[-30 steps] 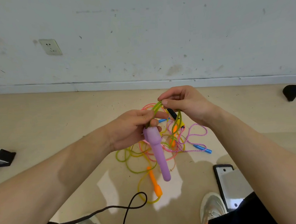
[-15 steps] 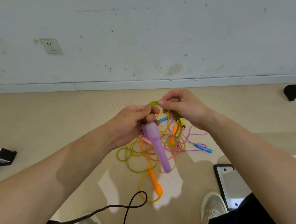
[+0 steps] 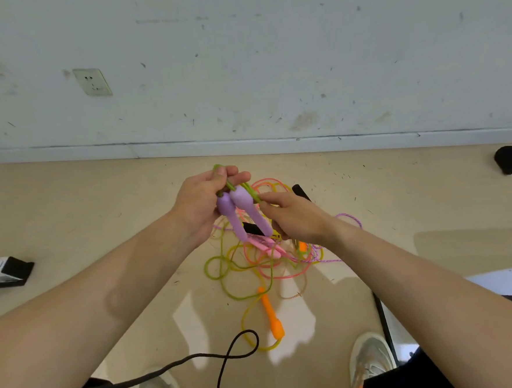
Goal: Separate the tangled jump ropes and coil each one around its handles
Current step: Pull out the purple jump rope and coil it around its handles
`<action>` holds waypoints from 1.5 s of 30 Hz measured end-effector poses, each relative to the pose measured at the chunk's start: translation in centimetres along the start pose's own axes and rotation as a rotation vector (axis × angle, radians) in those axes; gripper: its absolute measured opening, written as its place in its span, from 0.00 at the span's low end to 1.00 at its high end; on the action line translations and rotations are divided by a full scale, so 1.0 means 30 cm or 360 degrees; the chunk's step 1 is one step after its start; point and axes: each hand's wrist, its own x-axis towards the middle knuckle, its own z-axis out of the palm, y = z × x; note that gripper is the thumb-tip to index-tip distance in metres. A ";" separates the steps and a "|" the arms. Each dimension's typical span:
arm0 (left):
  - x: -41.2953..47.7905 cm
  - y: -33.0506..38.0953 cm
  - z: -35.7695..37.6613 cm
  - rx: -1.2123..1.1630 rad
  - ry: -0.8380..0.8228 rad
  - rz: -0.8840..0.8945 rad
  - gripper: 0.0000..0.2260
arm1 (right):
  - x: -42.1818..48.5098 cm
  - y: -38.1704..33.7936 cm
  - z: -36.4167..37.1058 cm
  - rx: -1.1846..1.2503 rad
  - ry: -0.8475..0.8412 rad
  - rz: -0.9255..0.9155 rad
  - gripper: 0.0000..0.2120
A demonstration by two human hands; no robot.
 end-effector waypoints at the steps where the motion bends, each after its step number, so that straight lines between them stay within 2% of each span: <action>1: 0.002 0.000 -0.009 0.0044 -0.0005 0.0015 0.10 | -0.007 -0.010 0.004 0.0025 0.0004 -0.0028 0.13; 6: 0.018 -0.042 -0.026 0.0303 -0.0011 0.0111 0.08 | -0.028 -0.074 0.017 -0.0101 0.0152 -0.0148 0.19; 12: 0.024 -0.067 -0.008 0.0368 0.0027 0.0227 0.07 | -0.046 -0.100 0.055 -0.0199 0.0416 -0.0128 0.23; 15: 0.021 -0.059 -0.004 0.0390 0.0051 0.0263 0.07 | -0.057 -0.120 0.073 0.0127 0.0391 -0.0102 0.23; 19: 0.014 -0.041 0.013 0.0440 0.0032 0.0355 0.09 | -0.081 -0.140 0.077 0.1002 0.0415 0.0071 0.16; 22: 0.011 -0.029 0.031 0.0499 0.0037 0.0470 0.08 | -0.080 -0.138 0.070 0.1209 0.0400 0.0141 0.15; 24: 0.006 -0.031 0.040 0.0514 0.0078 0.0511 0.09 | -0.079 -0.131 0.072 0.1109 0.0367 0.0083 0.14; 28: -0.012 -0.039 0.068 0.0387 0.0156 0.0454 0.08 | -0.069 -0.107 0.116 0.0396 0.0522 -0.0154 0.18; 31: -0.018 -0.059 0.086 0.0276 0.0145 0.0369 0.09 | -0.051 -0.088 0.139 0.0132 0.0592 -0.0228 0.16; 35: -0.020 -0.077 0.087 0.0314 0.0088 0.0276 0.11 | -0.049 -0.084 0.131 -0.0038 0.0542 -0.0192 0.16; 41: 0.004 -0.070 0.039 0.0596 -0.0264 0.0223 0.21 | -0.060 -0.085 0.086 0.0084 0.0573 -0.0126 0.18; 45: 0.007 -0.073 0.033 0.0601 -0.0132 0.0342 0.20 | -0.062 -0.097 0.091 0.0143 0.0523 -0.0139 0.18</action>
